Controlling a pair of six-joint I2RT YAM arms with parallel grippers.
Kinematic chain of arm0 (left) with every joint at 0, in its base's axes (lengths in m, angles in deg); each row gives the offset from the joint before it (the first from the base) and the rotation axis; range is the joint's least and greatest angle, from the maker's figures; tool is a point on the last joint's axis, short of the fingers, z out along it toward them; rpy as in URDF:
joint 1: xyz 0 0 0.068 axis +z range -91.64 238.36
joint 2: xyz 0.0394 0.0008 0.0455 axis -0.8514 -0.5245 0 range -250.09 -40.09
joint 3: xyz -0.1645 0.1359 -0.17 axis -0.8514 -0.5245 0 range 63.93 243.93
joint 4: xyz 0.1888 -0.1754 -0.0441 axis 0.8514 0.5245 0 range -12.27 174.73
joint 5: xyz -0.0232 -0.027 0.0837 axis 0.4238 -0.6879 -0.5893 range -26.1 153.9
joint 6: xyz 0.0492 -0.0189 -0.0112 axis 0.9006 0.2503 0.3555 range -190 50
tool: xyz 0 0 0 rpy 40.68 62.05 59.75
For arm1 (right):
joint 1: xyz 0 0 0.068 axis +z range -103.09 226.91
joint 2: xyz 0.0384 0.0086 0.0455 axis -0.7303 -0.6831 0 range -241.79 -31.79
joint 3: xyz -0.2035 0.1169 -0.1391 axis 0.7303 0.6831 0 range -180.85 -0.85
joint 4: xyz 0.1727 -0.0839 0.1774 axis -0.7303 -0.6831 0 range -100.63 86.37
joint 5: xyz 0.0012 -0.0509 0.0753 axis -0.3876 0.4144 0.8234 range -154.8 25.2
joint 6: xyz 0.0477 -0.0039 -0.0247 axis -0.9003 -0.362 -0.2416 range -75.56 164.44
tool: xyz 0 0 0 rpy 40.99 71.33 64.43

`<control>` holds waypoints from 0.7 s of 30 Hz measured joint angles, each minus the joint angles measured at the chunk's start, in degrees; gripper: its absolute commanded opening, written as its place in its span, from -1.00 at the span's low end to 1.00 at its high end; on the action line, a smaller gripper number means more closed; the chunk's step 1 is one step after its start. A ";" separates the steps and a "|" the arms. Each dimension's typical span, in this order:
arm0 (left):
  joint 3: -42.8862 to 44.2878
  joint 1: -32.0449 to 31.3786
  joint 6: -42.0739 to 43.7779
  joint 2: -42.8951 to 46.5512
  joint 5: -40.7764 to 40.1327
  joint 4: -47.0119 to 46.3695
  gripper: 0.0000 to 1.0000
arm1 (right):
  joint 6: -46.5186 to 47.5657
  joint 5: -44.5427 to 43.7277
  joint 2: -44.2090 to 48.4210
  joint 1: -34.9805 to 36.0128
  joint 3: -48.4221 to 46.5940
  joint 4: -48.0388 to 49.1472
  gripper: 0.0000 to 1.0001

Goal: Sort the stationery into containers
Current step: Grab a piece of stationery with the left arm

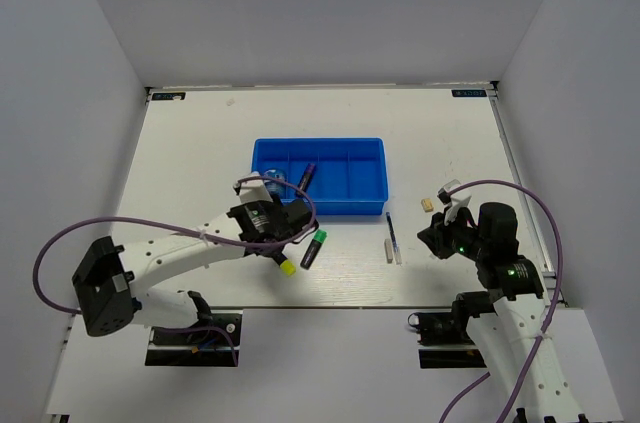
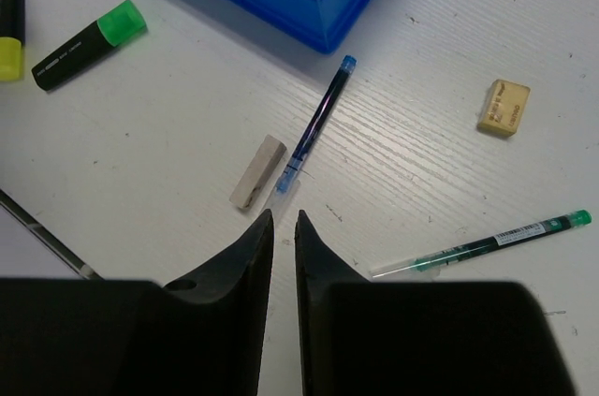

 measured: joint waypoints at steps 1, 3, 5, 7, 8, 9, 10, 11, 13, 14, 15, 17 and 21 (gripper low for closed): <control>0.13 -0.46 -2.49 -1.27 -0.94 0.20 0.28 | 0.00 -0.07 0.00 0.00 0.00 0.00 -0.63; 0.09 -0.66 -5.81 -3.28 -2.08 -0.07 0.28 | 0.00 -0.17 0.00 0.00 0.00 -0.02 -0.63; -0.39 -0.83 -8.63 -4.70 -2.73 -0.72 0.28 | 0.00 -0.20 0.00 0.00 0.00 -0.02 -0.63; -1.66 -0.85 -11.52 -5.33 -3.13 -1.90 0.28 | 0.00 -0.22 0.02 0.00 0.00 -0.04 -0.63; -2.56 -0.85 -13.09 -5.53 -3.10 -2.23 0.25 | 0.00 -0.22 0.04 0.00 0.00 -0.04 -0.63; -3.56 -0.83 -14.49 -5.64 -3.08 -2.56 0.24 | 0.00 -0.26 0.11 0.00 0.00 -0.07 -0.63; -4.39 -0.83 -15.45 -5.73 -3.06 -2.84 0.21 | 0.00 -0.35 0.17 0.00 0.00 -0.09 -0.63; -5.29 -0.83 -16.46 -5.90 -2.97 -3.26 0.21 | 0.00 -0.39 0.26 0.00 0.00 -0.09 -0.63; -6.78 -0.79 -17.88 -6.54 -2.58 -4.00 0.21 | 0.00 -0.50 0.50 0.00 0.00 -0.13 -0.63; -7.23 -0.72 -18.38 -6.91 -2.36 -4.42 0.19 | 0.00 -0.59 0.59 0.00 0.00 -0.15 -0.63; -7.63 -0.57 -18.88 -7.43 -2.01 -5.03 0.19 | 0.00 -0.61 0.61 0.00 0.00 -0.22 -0.63; -7.91 -0.44 -19.56 -8.55 -1.49 -5.95 0.19 | 0.00 -0.66 0.70 0.00 0.00 -0.24 -0.63; -7.91 -0.17 -20.39 -11.02 -0.28 -7.96 0.19 | 0.00 -0.83 0.81 0.00 0.00 -0.26 -0.63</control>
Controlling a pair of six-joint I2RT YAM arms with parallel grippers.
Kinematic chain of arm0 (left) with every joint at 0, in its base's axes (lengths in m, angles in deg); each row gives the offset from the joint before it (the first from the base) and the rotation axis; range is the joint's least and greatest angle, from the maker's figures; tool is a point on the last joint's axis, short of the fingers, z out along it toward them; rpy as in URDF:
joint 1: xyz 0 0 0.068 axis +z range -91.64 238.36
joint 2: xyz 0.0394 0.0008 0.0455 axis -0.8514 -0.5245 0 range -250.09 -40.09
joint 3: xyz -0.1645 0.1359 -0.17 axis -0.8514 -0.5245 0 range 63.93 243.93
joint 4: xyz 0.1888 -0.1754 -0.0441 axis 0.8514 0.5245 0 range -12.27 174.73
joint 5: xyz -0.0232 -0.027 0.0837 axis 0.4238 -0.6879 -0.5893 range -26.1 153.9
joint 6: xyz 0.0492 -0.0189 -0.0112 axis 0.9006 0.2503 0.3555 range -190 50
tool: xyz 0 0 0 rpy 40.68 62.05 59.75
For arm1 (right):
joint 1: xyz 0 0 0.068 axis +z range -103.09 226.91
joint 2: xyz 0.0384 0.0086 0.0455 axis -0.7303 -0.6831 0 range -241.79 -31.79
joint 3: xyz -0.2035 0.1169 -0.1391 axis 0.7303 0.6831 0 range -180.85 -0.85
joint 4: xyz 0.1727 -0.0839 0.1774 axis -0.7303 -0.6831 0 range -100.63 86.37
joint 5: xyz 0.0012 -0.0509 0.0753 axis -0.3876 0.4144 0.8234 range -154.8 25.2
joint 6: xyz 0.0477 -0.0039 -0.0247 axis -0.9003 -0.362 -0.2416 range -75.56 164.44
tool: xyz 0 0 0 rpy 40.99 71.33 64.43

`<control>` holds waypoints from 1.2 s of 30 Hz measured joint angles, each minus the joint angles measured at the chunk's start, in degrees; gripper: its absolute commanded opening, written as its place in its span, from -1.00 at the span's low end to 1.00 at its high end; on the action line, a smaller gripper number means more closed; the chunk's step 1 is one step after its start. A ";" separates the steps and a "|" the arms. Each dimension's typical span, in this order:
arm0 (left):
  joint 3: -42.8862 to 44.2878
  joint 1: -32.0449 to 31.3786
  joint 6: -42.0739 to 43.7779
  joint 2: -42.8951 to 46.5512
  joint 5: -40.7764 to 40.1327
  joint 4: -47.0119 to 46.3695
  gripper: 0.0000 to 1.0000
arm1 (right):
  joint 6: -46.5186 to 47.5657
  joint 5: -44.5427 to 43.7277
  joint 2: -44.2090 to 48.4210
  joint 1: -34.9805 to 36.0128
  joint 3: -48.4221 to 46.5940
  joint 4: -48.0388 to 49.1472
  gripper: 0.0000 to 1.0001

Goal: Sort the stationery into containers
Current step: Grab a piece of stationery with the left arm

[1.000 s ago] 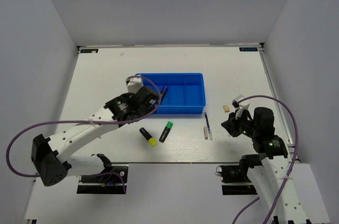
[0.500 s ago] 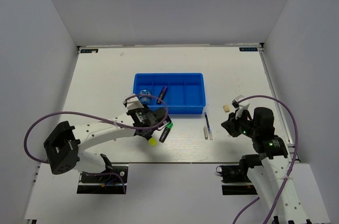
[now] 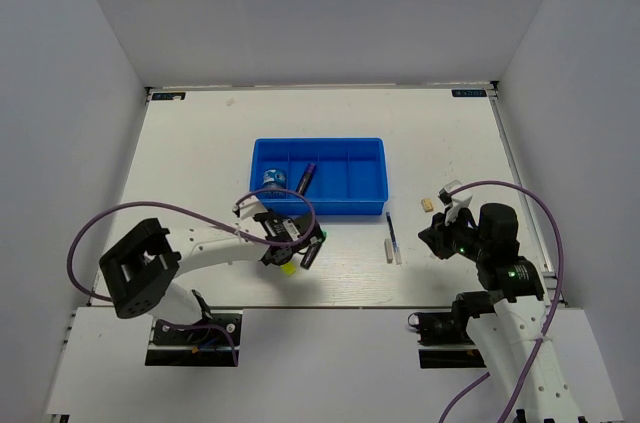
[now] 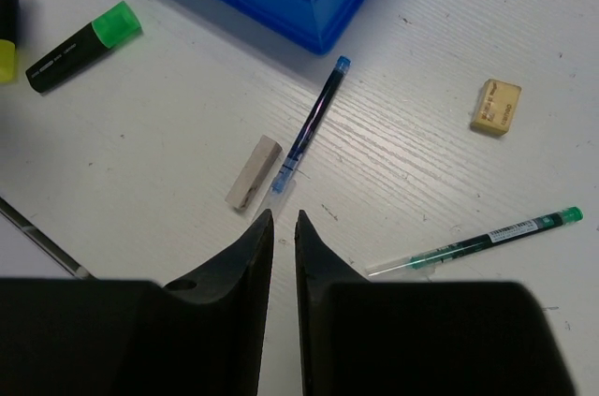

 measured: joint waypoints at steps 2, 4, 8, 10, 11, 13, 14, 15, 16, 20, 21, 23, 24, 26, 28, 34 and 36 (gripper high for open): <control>-0.07 0.13 -0.28 -1.07 0.57 -1.05 0.16 | 0.00 -0.02 0.02 0.00 0.00 0.00 -0.63; -0.35 0.26 -0.57 -2.03 1.29 -1.92 0.16 | 0.00 -0.02 0.02 0.02 0.00 0.00 -0.63; -1.36 0.48 -1.14 -3.48 2.62 -2.89 0.16 | 0.00 -0.07 0.02 0.02 0.00 0.00 -0.63; -2.01 0.48 -1.66 -3.69 3.28 -2.89 0.14 | 0.00 -0.17 0.02 0.02 0.00 0.00 -0.63; -2.29 0.48 -1.86 -3.67 3.26 -2.86 0.14 | 0.00 -0.20 0.02 0.02 0.00 0.02 -0.63; -2.36 0.48 -2.16 -3.65 3.26 -2.75 0.14 | 0.00 -0.22 0.02 0.02 0.00 0.00 -0.63; -2.38 0.48 -2.32 -3.65 3.23 -2.71 0.14 | 0.00 -0.22 0.02 0.02 0.00 0.00 -0.63; -2.40 0.48 -2.36 -3.65 3.21 -2.69 0.14 | 0.00 -0.22 0.04 0.02 0.00 0.02 -0.63; -2.40 0.48 -2.36 -3.65 3.21 -2.67 0.14 | 0.00 -0.22 0.04 0.02 0.00 0.00 -0.63; -2.36 0.48 -2.25 -3.87 3.32 -2.64 0.14 | 0.00 -0.24 0.07 0.02 0.00 0.00 -0.63; -2.21 0.48 -2.10 -4.09 3.39 -2.51 0.14 | 0.00 -0.24 0.11 0.02 0.00 0.00 -0.63; -1.55 0.46 -1.51 -4.92 3.56 -2.16 0.14 | 0.00 -0.28 0.33 0.02 0.00 0.00 -0.63; -1.05 0.48 -0.94 -5.46 3.65 -1.86 0.14 | 0.00 -0.28 0.46 0.02 0.00 0.00 -0.63; -0.04 0.48 0.11 -6.51 3.89 -1.03 0.14 | 0.00 -0.37 0.66 0.02 0.00 0.00 -0.63; 0.70 0.48 1.16 -7.23 4.22 -0.44 0.14 | -0.02 -0.42 0.81 0.02 0.00 0.00 -0.63; 1.40 0.50 2.95 -7.89 4.87 0.28 0.14 | -0.04 -0.44 1.51 0.02 0.00 0.00 -0.63; 1.40 0.50 3.34 -8.00 4.98 0.31 0.04 | -0.13 -0.44 1.79 0.02 0.00 0.00 -0.63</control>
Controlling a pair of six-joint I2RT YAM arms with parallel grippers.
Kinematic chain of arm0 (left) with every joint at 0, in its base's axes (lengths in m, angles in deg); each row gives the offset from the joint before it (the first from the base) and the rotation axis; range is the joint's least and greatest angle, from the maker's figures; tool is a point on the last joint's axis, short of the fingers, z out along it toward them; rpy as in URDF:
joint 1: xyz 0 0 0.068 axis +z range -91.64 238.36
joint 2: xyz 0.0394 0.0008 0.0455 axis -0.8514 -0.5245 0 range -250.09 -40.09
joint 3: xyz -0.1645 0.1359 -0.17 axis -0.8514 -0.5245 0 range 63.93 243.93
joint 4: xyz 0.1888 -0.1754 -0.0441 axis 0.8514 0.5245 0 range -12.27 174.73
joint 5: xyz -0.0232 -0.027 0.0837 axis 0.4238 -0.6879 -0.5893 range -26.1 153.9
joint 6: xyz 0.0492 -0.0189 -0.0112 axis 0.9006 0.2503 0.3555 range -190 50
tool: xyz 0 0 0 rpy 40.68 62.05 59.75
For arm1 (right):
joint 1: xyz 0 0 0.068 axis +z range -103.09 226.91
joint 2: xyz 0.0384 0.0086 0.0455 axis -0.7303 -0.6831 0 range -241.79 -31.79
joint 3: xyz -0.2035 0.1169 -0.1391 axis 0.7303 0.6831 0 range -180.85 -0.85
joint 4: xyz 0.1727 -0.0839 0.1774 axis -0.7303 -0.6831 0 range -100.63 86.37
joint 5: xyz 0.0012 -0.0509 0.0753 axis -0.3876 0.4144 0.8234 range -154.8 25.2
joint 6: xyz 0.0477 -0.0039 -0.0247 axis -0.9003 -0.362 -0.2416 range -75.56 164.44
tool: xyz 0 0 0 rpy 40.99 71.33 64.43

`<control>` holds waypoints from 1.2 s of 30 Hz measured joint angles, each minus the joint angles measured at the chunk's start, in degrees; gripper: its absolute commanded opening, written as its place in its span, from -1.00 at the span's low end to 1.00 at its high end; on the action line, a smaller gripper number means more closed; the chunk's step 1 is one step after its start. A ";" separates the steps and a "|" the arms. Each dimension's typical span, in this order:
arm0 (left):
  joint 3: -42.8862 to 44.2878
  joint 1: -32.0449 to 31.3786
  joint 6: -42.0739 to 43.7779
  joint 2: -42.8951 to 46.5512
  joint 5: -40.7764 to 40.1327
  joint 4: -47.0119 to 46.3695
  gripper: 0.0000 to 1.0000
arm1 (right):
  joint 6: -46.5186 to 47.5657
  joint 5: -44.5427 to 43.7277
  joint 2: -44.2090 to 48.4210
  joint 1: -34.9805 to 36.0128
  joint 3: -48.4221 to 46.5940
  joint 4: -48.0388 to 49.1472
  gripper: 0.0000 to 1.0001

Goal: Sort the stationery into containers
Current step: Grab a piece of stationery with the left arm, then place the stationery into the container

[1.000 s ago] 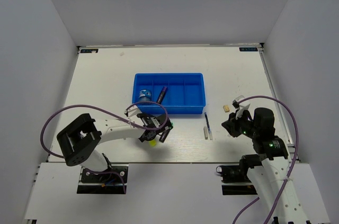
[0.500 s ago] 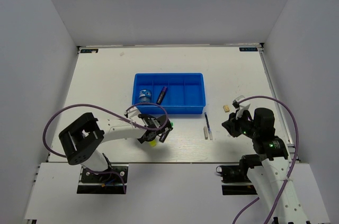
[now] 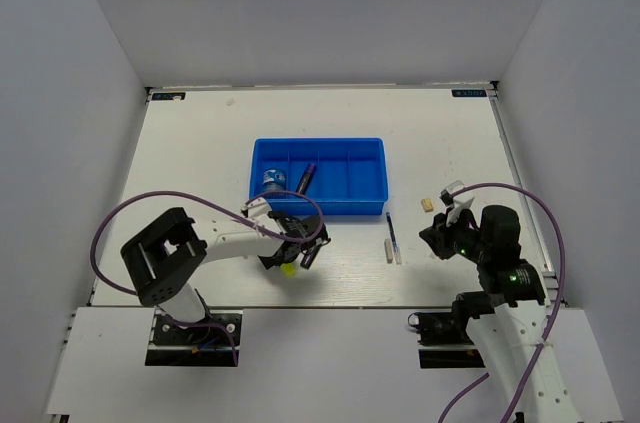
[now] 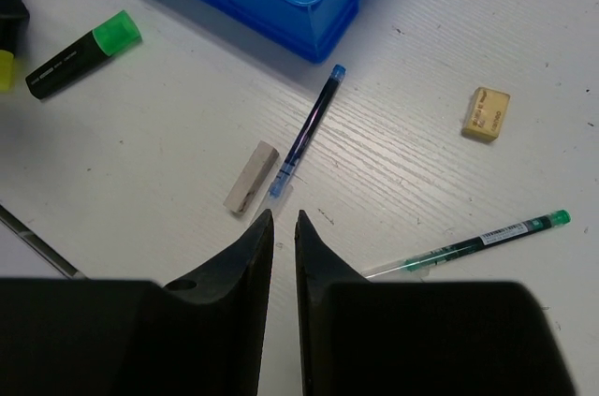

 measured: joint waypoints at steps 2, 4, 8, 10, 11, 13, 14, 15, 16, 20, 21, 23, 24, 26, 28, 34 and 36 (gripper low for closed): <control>0.00 -0.02 0.42 -0.24 0.04 0.48 -0.11 | -0.02 0.00 0.13 0.00 0.00 0.00 -0.63; 0.00 -0.13 0.26 -0.44 0.00 0.87 -0.23 | -0.04 0.00 0.13 0.00 0.00 -0.02 -0.63; 0.28 -0.55 0.02 -1.07 -0.35 1.18 -0.50 | -0.04 0.00 0.17 0.00 0.00 0.00 -0.63; 0.48 -0.85 -0.07 -1.31 -0.61 1.46 -0.66 | -0.07 0.00 0.17 0.00 0.00 0.00 -0.63; 0.63 -1.03 0.02 -1.36 -0.79 1.64 -0.71 | -0.04 0.00 0.22 0.00 0.00 0.00 -0.63; 1.01 -1.42 0.46 -1.55 -1.14 2.16 -0.84 | -0.04 -0.02 0.44 0.00 0.00 -0.02 -0.63; 1.44 -1.84 1.14 -1.64 -0.98 2.64 -0.86 | -0.04 -0.02 0.57 0.00 0.00 -0.02 -0.54; 1.92 -2.49 1.62 -1.68 -0.61 3.26 -0.92 | -0.15 0.02 0.66 0.00 0.00 -0.02 -0.42; 2.60 -3.56 2.38 -1.77 -0.02 4.11 -0.95 | -0.24 0.02 0.74 0.00 0.00 -0.04 -0.26; 7.41 -8.85 6.36 -1.27 -0.44 8.68 -0.99 | -0.04 0.09 0.83 0.00 -0.02 -0.07 -0.16; 9.53 -9.86 7.58 -0.81 -0.87 9.60 -0.99 | 0.00 0.13 0.85 0.00 -0.07 -0.09 -0.37; 14.47 -10.88 10.49 0.33 -2.38 10.86 -0.99 | 0.26 0.26 0.87 0.00 -0.15 -0.11 -0.58; 17.00 -10.99 12.24 0.92 -3.21 11.19 -0.99 | 0.20 0.31 0.87 0.00 -0.20 -0.15 -0.64; 20.90 -10.97 15.87 1.95 -5.40 11.28 -0.99 | 0.15 0.31 0.90 0.00 -0.20 -0.15 -0.67; 23.69 -10.67 20.17 2.71 -7.39 10.91 -0.99 | 0.07 0.33 0.90 0.00 -0.20 -0.15 -0.63; 31.50 -3.85 46.58 0.85 -8.13 1.81 -0.99 | 0.04 0.42 0.90 0.04 -0.20 -0.15 -0.60; 36.52 0.02 53.72 -2.43 -7.13 -0.90 -0.99 | 0.04 0.44 0.87 0.04 -0.20 -0.15 -0.57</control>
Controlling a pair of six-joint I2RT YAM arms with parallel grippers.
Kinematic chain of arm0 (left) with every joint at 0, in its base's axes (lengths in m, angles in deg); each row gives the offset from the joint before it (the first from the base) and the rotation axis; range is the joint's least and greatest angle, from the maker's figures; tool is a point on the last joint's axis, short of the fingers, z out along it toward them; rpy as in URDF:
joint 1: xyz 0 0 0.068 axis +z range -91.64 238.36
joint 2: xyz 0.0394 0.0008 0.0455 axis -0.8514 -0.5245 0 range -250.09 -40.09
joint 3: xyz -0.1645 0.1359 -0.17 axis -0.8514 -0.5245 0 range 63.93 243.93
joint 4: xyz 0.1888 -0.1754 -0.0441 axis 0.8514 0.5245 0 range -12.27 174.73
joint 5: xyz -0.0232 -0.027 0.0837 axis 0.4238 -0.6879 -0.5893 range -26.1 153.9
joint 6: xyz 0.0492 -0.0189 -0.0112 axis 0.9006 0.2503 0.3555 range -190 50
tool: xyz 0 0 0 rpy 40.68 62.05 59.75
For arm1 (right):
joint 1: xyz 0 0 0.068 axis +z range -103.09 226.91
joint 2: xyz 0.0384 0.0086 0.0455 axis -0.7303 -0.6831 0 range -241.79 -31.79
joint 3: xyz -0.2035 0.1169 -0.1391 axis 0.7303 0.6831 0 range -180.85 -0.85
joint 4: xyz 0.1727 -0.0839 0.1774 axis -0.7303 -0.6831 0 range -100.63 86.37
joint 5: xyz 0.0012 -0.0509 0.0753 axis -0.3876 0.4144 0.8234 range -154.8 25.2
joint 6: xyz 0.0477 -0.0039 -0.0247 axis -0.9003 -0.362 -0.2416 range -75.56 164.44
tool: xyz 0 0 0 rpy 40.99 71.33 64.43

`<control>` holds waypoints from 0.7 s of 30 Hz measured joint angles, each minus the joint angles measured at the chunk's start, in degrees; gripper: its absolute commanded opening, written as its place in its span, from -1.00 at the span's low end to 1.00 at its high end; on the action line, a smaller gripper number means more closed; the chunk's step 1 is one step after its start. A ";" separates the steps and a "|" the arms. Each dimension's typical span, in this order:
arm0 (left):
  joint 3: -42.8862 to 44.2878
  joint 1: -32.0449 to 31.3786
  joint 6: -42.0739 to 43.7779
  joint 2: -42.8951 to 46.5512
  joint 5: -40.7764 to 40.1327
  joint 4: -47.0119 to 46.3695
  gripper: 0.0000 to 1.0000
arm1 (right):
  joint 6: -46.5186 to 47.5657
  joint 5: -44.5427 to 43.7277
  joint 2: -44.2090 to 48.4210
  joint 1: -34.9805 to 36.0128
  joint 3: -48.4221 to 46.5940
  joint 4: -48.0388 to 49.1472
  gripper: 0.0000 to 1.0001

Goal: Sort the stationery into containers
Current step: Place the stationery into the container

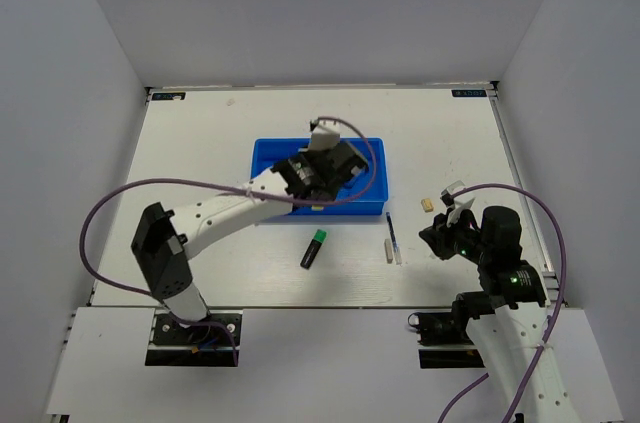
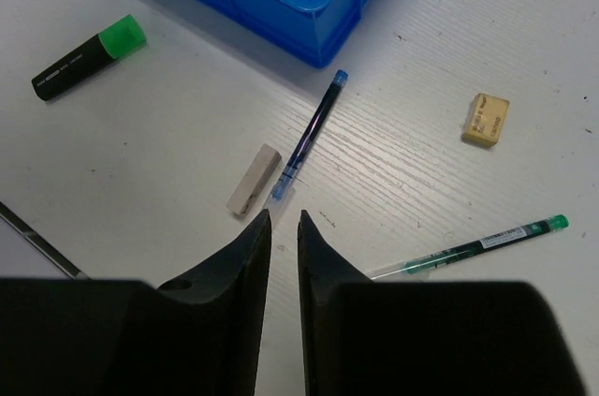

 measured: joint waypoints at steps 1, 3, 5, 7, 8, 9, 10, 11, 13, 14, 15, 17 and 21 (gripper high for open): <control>2.45 1.68 2.78 -1.81 0.17 -1.07 -0.99 | 0.00 0.00 0.00 0.00 0.00 0.00 -0.57; 8.07 5.09 7.93 -6.23 0.94 -2.25 -0.99 | 0.00 0.00 0.00 0.02 0.00 0.00 -0.57; 11.78 7.54 11.30 -9.88 1.46 -3.02 -0.88 | -0.02 0.02 -0.02 0.04 0.00 0.00 -0.41; 14.53 9.79 14.16 -13.49 2.10 -3.37 -0.80 | -0.09 0.04 -0.02 0.04 0.00 0.00 -0.24; 15.10 10.58 15.23 -14.95 2.29 -3.61 -0.77 | -0.04 0.09 -0.07 0.04 0.00 0.00 -0.17; 15.15 11.15 16.02 -16.13 2.34 -3.76 -0.77 | 0.00 0.15 -0.13 0.04 0.00 0.00 -0.17; 15.15 11.54 16.61 -17.16 2.34 -3.67 -0.73 | 0.09 0.24 -0.26 0.04 0.00 0.00 -0.13; 15.15 11.85 17.00 -18.32 2.43 -3.67 -0.73 | 0.15 0.31 -0.39 0.04 0.00 0.02 -0.13; 15.13 12.35 17.33 -20.20 2.73 -3.61 -0.63 | 0.17 0.39 -0.81 0.04 0.00 0.00 -0.09; 15.08 12.66 17.35 -20.81 2.93 -3.65 -0.56 | 0.17 0.52 -1.18 0.04 0.00 -0.02 -0.04; 15.08 12.92 17.35 -21.38 3.21 -3.65 -0.46 | 0.17 0.68 -1.51 0.04 0.00 0.00 0.01; 14.78 13.35 17.35 -21.84 3.80 -3.98 -0.30 | 0.20 1.07 -2.19 0.04 0.00 0.00 0.11; 13.40 14.67 17.09 -21.77 4.98 -5.18 0.17 | 0.31 1.75 -3.45 0.04 0.00 -0.02 0.26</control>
